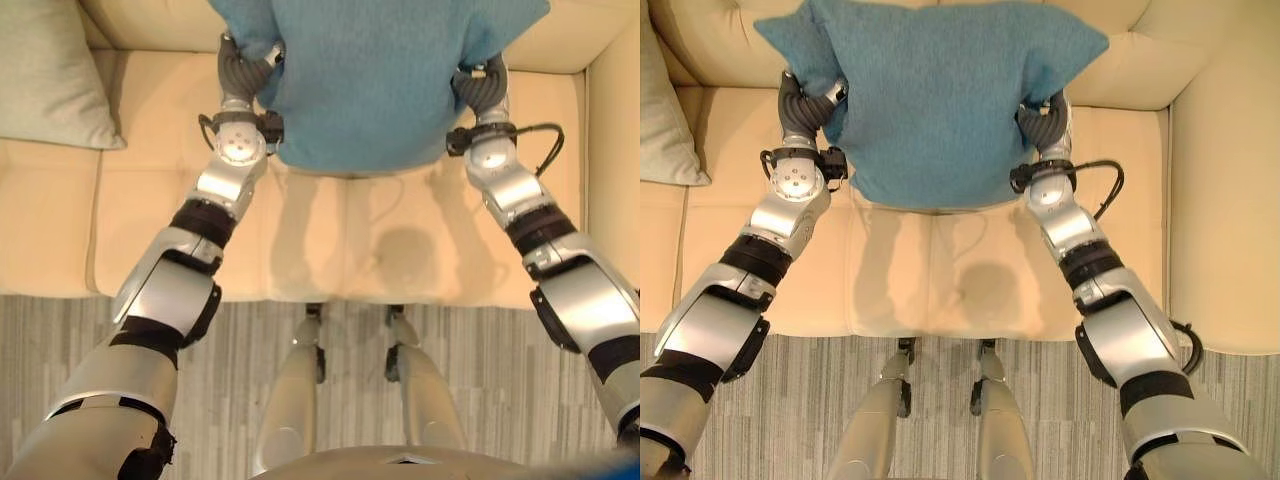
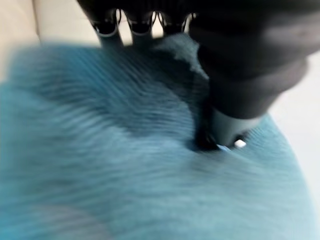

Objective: Pick up all the scattered cushions and arrange them neatly on the sofa.

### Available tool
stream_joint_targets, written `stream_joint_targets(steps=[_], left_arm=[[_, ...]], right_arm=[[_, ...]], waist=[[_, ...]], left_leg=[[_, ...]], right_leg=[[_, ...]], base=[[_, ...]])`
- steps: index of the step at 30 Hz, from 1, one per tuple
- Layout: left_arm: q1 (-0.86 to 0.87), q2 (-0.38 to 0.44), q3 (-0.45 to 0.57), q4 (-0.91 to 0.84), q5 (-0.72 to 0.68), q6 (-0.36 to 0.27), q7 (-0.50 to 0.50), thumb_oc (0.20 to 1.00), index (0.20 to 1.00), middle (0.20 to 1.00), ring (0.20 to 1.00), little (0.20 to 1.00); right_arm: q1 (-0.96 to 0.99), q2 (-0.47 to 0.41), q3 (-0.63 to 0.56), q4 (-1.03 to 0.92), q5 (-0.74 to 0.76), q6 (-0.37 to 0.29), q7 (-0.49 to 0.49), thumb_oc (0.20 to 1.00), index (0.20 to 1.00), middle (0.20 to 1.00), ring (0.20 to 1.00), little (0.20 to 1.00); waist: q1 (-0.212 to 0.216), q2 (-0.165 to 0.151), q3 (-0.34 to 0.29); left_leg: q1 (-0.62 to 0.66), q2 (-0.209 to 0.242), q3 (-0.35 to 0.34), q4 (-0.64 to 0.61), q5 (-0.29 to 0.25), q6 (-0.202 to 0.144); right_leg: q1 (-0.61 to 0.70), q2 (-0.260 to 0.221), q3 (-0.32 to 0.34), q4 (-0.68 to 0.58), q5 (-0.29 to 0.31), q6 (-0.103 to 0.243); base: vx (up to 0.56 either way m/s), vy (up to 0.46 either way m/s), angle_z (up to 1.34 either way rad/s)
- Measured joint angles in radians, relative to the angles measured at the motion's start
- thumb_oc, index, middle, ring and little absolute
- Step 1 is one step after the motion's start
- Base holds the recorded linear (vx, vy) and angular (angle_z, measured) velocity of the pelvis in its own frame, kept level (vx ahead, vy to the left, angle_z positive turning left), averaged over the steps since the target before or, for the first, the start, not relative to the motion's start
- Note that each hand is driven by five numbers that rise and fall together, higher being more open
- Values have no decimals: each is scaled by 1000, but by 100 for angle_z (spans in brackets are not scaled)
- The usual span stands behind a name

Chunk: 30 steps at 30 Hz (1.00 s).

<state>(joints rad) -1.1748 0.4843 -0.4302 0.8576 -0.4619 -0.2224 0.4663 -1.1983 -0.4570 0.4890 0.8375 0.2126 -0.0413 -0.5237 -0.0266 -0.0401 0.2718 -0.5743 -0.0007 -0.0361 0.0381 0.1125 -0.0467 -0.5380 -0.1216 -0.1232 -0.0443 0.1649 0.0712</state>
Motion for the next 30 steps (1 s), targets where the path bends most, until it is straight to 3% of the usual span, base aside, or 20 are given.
stream_joint_targets(steps=[9,15,22,26,28,30], left_arm=[[-220,43,-126,230,1,46,-34,1000,1000,1000,1000,1000],[-296,83,-171,305,3,63,-79,1000,1000,1000,1000,1000],[-288,290,-151,294,15,88,-112,1000,1000,1000,1000,1000],[-210,395,-112,240,26,89,-119,1000,1000,1000,1000,1000],[-31,457,-58,53,49,80,-122,1000,1000,1000,1000,1000],[246,524,61,-244,63,55,-123,1000,1000,1000,1000,1000]], right_arm=[[-250,-76,209,257,9,37,52,1000,1000,1000,1000,1000],[-306,-138,253,340,7,62,91,1000,1000,1000,1000,1000],[-294,-348,192,279,-1,74,77,1000,1000,1000,1000,1000],[-257,-448,140,234,0,68,74,1000,1000,1000,1000,1000],[-100,-538,110,155,-1,54,86,1000,1000,1000,1000,1000],[156,-632,12,-50,-24,37,100,1000,1000,1000,1000,1000]], waist=[[20,4,1],[22,5,0],[41,5,0],[41,5,0],[44,5,0],[40,1,-2]], left_leg=[[-23,9,-7,-1,6,-6],[-34,8,-21,2,6,-6],[-35,2,-23,5,7,-5],[-6,-1,-23,5,7,-4],[64,-2,-25,-2,7,-4],[120,-9,-25,-4,6,-5]], right_leg=[[-15,3,-21,-1,0,-1],[-17,2,-29,-1,-1,-1],[-16,-3,-29,0,-1,-1],[13,-7,-29,2,-3,2],[90,-9,-32,2,-13,15],[151,-18,-33,12,-47,31]], base=[[-7,-9,4],[7,10,5],[3,4,0],[29,-15,3],[74,-78,19],[96,-66,22]])
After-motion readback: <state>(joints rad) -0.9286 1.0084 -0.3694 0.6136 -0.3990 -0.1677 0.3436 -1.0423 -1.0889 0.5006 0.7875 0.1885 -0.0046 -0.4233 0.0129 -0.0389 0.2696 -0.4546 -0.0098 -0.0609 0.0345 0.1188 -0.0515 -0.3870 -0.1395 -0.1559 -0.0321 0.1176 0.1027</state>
